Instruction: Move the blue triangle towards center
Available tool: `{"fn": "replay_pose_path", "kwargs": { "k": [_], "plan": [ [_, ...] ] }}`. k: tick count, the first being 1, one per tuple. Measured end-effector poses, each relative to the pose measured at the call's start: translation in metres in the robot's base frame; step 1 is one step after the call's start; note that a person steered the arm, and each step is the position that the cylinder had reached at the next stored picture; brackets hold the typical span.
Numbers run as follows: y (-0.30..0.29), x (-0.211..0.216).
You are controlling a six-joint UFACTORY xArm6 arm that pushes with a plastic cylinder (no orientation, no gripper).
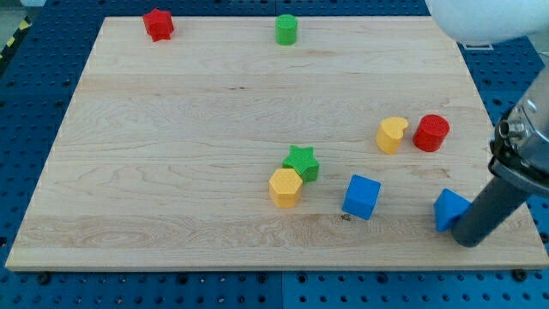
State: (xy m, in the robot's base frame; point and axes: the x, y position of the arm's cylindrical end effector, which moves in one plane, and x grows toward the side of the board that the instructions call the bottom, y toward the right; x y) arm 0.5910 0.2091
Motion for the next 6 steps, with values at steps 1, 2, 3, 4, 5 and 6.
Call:
{"fn": "replay_pose_path", "kwargs": {
  "k": [1, 2, 3, 4, 5, 6],
  "plan": [
    [0.000, -0.024],
    [0.000, -0.050],
    [-0.013, -0.066],
    [-0.047, -0.066],
    [-0.078, -0.078],
    [-0.097, -0.099]
  ]
}}
